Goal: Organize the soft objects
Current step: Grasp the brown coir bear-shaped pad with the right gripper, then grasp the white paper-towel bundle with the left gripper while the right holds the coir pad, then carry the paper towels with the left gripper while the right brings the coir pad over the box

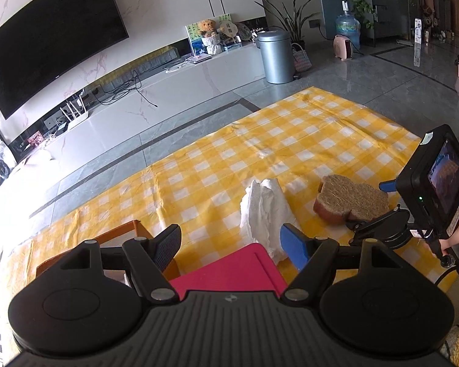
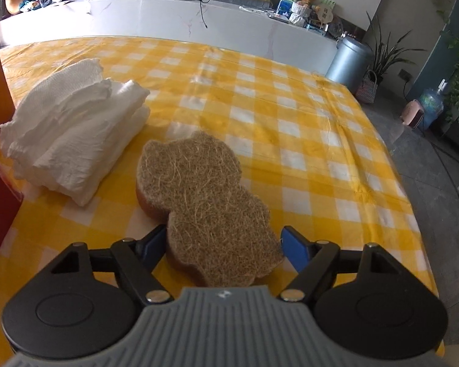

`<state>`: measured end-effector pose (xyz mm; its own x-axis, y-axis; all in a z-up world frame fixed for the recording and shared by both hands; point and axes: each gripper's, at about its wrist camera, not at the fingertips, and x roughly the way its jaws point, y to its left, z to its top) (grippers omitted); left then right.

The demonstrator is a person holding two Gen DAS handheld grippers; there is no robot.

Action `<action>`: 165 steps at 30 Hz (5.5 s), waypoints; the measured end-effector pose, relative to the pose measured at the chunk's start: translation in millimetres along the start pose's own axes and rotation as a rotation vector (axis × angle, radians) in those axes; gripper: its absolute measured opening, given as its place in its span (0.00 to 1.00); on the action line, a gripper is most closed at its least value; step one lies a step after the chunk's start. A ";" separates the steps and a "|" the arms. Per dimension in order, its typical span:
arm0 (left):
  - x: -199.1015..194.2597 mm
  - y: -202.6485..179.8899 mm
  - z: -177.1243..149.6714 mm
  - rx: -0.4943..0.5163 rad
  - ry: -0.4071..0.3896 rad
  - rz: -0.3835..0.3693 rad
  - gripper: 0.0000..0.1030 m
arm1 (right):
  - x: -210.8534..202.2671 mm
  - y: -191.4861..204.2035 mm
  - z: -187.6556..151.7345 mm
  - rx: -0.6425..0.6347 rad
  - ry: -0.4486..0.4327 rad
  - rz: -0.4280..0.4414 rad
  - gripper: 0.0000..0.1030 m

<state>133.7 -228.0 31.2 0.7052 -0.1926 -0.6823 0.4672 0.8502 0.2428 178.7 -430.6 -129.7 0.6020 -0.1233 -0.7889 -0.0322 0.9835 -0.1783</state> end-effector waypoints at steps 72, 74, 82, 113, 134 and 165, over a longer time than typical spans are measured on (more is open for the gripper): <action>68.1 -53.6 32.0 -0.001 0.119 -0.171 0.86 | -70.6 -23.4 -8.4 0.255 -0.157 0.015 0.72; 82.2 -56.8 39.4 -0.006 0.155 -0.195 0.85 | -70.4 -25.6 -10.1 0.263 -0.159 0.015 0.72; 130.6 -59.3 66.4 -0.004 0.271 -0.131 0.86 | -68.5 -30.2 -15.6 0.271 -0.153 0.019 0.72; 186.2 -9.1 60.8 -0.164 0.400 -0.005 0.93 | -62.9 -27.5 -19.3 0.225 -0.130 0.036 0.72; 260.3 -37.9 55.4 -0.265 0.737 -0.124 0.75 | -61.4 -12.8 -16.1 0.148 -0.118 0.053 0.72; 40.8 -49.9 14.4 -0.282 0.162 -0.370 0.20 | -75.2 -48.1 -24.1 0.324 -0.126 -0.156 0.72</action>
<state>146.9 -285.3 1.2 0.4169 -0.4469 -0.7915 0.4925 0.8429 -0.2165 115.8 -471.8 -76.0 0.6738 -0.2777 -0.6847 0.3093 0.9476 -0.0800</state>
